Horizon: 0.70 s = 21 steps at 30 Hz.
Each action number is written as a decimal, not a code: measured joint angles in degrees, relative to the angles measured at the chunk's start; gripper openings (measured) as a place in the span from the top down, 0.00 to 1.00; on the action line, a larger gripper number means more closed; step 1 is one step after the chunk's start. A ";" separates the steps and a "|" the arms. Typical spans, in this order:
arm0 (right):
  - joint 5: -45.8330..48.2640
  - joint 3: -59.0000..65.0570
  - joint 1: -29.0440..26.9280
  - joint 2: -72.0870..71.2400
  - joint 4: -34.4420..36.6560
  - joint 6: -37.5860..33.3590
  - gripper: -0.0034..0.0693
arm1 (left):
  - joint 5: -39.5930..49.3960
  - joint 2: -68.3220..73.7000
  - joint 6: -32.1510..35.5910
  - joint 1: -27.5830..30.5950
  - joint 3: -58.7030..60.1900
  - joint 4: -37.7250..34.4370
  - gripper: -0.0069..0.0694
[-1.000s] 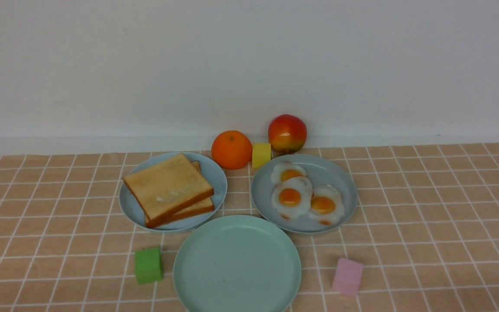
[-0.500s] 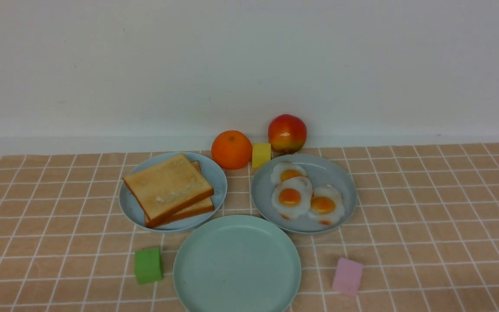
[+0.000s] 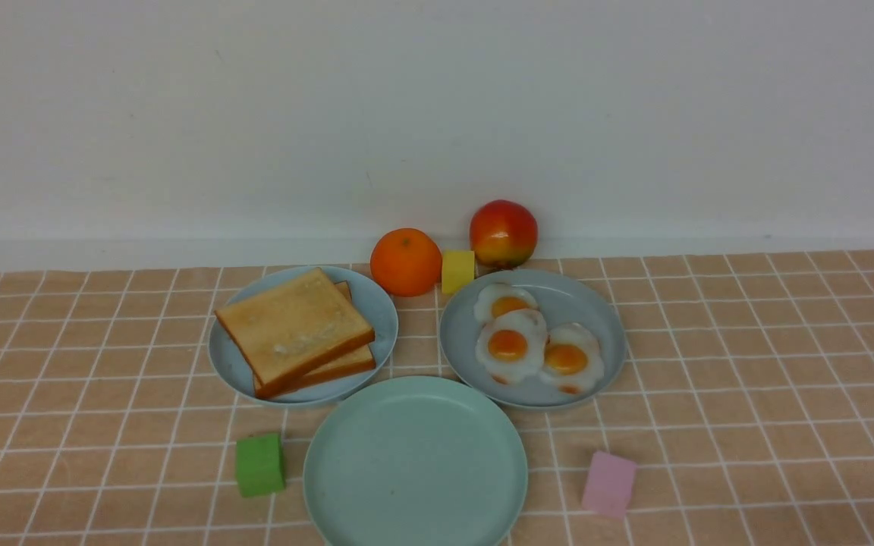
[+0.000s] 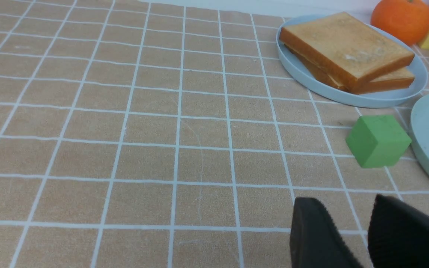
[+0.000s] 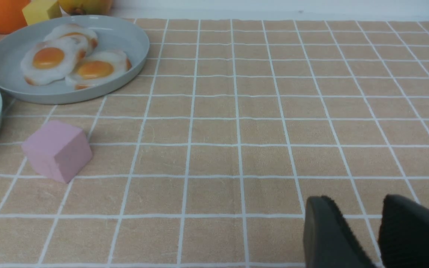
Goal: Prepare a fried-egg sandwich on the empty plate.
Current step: Use the left arm to grab a slice of bread
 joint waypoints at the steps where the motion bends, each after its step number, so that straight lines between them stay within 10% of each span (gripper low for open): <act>1: 0.00 0.00 0.00 0.00 0.00 0.00 0.62 | 0.00 0.00 0.00 0.00 0.00 0.00 0.60; 21: -16.05 0.63 0.00 0.00 12.37 0.00 0.62 | -6.70 0.00 0.00 0.00 0.00 0.00 0.60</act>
